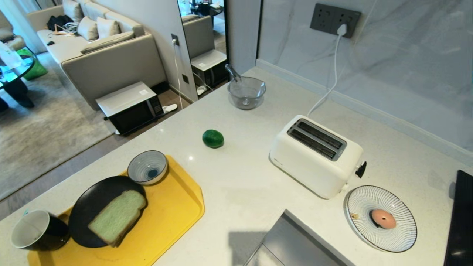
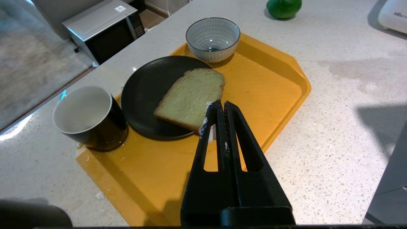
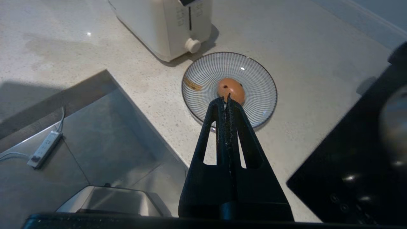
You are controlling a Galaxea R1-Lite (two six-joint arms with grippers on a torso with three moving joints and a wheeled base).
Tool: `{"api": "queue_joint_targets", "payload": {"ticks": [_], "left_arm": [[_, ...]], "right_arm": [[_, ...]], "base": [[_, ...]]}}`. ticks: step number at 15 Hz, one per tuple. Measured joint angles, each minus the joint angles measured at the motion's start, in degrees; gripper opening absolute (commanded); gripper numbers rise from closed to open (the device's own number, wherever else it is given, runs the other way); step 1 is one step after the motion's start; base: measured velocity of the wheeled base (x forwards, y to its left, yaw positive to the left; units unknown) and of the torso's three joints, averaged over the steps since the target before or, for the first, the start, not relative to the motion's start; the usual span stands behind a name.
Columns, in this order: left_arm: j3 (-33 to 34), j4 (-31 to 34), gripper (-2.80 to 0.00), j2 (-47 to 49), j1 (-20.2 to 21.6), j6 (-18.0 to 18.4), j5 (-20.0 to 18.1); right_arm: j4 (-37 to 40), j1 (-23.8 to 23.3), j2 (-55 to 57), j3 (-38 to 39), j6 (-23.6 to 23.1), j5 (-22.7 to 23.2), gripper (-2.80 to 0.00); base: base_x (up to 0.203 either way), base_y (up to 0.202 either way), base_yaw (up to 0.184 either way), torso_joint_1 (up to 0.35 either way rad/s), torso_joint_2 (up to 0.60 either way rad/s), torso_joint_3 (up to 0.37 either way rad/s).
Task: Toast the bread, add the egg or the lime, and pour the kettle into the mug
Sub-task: Pick up the egg
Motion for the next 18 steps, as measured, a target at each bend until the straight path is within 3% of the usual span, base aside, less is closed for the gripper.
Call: {"api": "queue_joint_targets", "payload": {"ticks": [11,15,18], "left_arm": [[0.0,0.0,-2.80,0.0,0.0,0.0,0.0],[0.0,0.0,-2.80,0.0,0.0,0.0,0.0],[0.0,0.0,-2.80,0.0,0.0,0.0,0.0]], "right_arm": [[2.3,0.0,0.1,-1.1,-0.1,-0.7,-2.80],[16.5,0.0,4.0,-13.5,-0.7,-1.4,-2.80],[27.6,0.1,14.0,-24.7,-6.8,-1.7,-2.80]], "base": [[0.000,0.000,0.000,0.000,0.00,0.000],[0.000,0.000,0.000,0.000,0.00,0.000],[0.000,0.000,0.000,0.000,0.00,0.000]]}}
